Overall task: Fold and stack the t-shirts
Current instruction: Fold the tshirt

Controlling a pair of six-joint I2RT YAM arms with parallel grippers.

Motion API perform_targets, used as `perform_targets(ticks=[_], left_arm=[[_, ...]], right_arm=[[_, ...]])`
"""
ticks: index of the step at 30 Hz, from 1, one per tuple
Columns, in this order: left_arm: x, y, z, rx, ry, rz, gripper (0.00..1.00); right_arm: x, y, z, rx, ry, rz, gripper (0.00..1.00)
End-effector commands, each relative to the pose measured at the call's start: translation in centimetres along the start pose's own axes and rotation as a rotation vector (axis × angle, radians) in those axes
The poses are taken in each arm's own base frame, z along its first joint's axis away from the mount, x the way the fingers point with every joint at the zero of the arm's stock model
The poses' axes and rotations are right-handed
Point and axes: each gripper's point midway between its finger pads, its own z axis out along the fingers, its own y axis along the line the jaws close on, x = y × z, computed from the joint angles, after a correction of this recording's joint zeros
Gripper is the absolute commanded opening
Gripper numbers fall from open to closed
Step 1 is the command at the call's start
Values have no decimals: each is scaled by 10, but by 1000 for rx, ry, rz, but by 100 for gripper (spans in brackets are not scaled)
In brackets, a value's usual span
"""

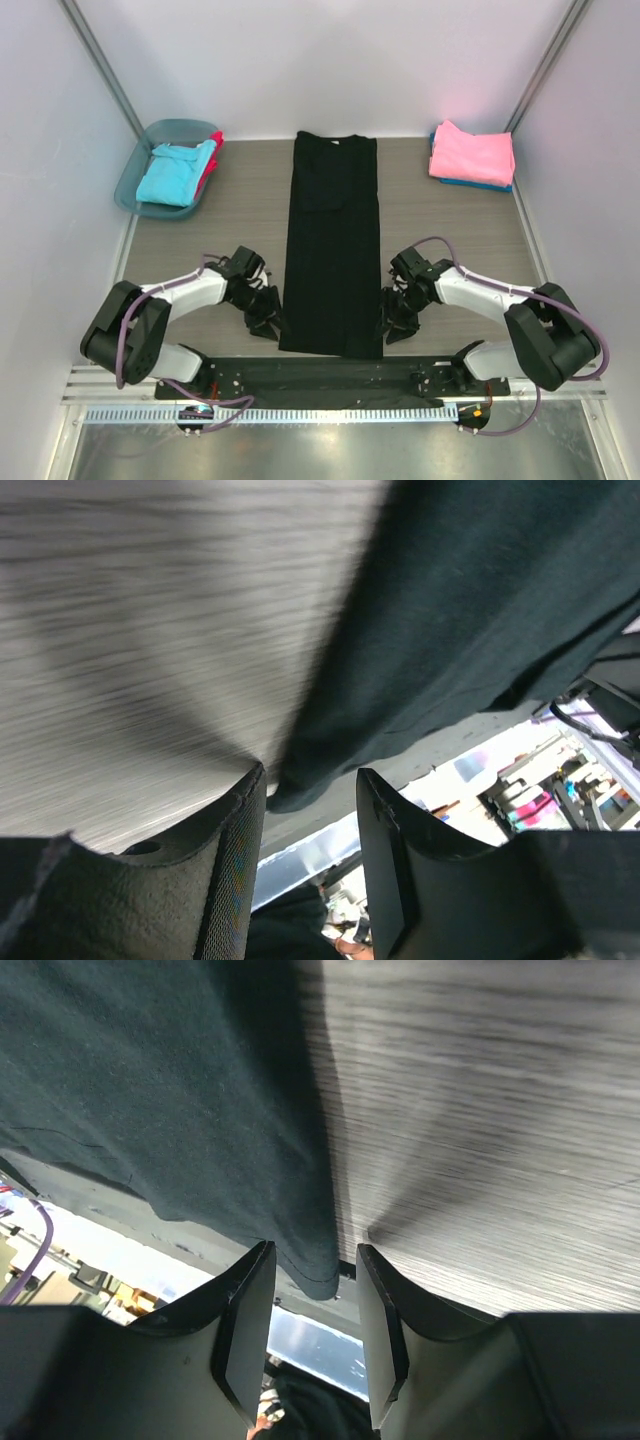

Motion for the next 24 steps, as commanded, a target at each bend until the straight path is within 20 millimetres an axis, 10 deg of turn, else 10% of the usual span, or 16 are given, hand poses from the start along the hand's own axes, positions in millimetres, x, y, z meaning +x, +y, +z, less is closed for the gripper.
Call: perform_targets(ticks=[1,12,16,24], left_arm=[[-7,1,11,2,-58,40,43],[7,0,20,5,-31,94,28],[5,0,18,-4,-42,95,8],[-4,-20,-8,34,-110,217,0]], right_arm=[[3,3,4,-5,16,33,43],[8,16,12,-52,48,14,35],[6,22,8,-76,44,-24,2],[-20,41,-35,-120,-84,-212,1]])
